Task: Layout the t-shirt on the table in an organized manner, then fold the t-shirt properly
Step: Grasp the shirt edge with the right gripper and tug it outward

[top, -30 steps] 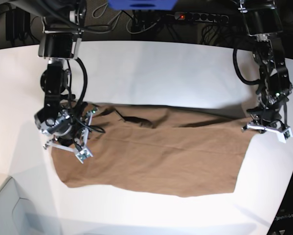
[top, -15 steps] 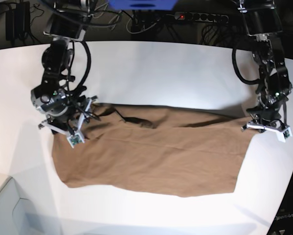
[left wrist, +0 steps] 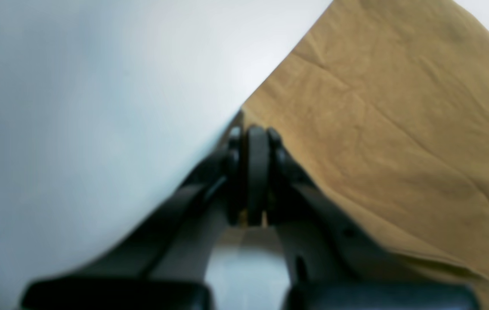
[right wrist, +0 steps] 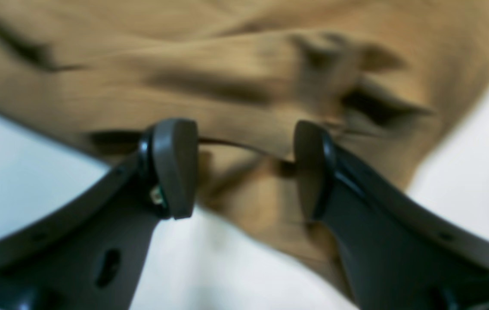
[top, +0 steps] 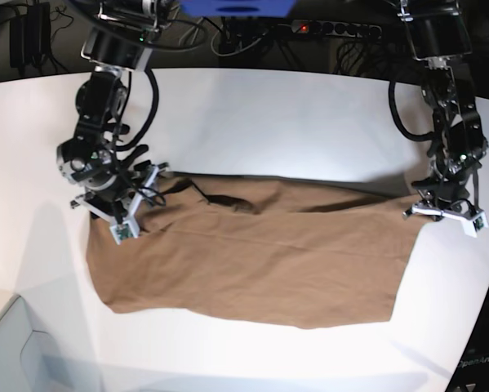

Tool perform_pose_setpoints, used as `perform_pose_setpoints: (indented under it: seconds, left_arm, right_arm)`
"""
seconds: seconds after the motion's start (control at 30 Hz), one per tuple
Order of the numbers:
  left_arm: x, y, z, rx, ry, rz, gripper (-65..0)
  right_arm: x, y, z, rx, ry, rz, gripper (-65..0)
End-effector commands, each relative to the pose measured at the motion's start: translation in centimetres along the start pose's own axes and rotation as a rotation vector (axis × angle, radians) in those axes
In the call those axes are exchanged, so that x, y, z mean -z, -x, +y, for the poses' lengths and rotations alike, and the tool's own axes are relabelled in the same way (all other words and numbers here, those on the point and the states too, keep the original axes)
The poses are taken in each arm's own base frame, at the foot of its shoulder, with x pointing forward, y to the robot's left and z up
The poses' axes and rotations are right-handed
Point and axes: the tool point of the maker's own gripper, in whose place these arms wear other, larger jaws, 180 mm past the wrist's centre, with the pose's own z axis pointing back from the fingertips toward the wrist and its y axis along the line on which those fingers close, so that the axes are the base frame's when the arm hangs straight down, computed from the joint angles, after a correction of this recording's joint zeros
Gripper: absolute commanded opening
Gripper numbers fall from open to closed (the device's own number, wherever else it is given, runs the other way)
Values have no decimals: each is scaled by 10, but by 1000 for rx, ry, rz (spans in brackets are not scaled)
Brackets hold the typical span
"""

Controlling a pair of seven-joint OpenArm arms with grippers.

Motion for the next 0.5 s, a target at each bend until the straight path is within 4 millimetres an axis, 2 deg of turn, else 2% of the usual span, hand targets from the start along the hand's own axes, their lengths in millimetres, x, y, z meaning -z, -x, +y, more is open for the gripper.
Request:
perform_pose_setpoints:
  seconds: [0.0, 0.13, 0.47]
  left_arm:
    - [-3, -22, -1, 8, 4, -63, -649]
    - [-2, -21, -1, 9, 4, -60, -649]
    - [-2, -19, -3, 9, 5, -56, -649]
  right_arm:
    - [-1, -14, -10, 13, 17, -44, -290]
    - [4, -4, -22, 46, 26, -21, -290]
    - [9, -5, -15, 54, 4, -39, -290]
